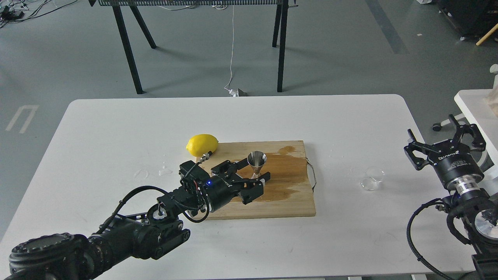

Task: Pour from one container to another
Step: 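Lower the jigger onto the board center and open the left gripper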

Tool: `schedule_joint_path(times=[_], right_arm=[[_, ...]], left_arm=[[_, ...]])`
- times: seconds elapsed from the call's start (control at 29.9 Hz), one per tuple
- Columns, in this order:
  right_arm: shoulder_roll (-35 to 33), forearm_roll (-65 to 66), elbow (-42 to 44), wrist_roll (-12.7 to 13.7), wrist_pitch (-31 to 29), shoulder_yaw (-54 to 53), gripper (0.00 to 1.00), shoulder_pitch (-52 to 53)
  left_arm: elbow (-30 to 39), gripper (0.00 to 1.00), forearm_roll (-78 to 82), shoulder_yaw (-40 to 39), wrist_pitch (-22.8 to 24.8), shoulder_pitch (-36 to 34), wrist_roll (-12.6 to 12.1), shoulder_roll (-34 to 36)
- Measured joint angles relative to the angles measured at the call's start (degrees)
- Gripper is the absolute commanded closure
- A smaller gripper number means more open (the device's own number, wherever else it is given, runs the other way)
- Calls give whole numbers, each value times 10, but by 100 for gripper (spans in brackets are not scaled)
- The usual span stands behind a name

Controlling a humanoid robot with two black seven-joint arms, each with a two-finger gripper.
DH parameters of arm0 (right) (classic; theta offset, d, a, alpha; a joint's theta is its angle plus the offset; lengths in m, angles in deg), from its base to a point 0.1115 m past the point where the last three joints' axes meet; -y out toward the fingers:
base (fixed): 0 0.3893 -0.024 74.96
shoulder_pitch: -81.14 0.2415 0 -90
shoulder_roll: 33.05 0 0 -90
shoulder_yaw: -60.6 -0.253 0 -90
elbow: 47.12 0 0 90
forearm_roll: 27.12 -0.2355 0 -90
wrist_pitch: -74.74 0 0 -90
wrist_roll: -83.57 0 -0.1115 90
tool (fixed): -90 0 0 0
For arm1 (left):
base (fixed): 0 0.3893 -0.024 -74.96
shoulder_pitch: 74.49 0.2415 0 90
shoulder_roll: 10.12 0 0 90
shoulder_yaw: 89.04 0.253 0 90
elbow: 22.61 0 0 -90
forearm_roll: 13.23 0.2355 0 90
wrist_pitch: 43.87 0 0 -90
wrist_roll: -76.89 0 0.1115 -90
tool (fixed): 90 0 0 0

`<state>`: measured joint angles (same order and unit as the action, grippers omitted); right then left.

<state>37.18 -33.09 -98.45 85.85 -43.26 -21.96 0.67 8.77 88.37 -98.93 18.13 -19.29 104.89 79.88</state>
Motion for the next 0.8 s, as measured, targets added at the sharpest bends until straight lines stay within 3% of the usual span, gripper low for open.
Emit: schedule_joint_path(times=[0.8], right_arm=[[0, 0, -2, 0, 0, -1, 1, -1]], left_arm=[[0, 9, -2, -1, 0, 16, 0, 0]])
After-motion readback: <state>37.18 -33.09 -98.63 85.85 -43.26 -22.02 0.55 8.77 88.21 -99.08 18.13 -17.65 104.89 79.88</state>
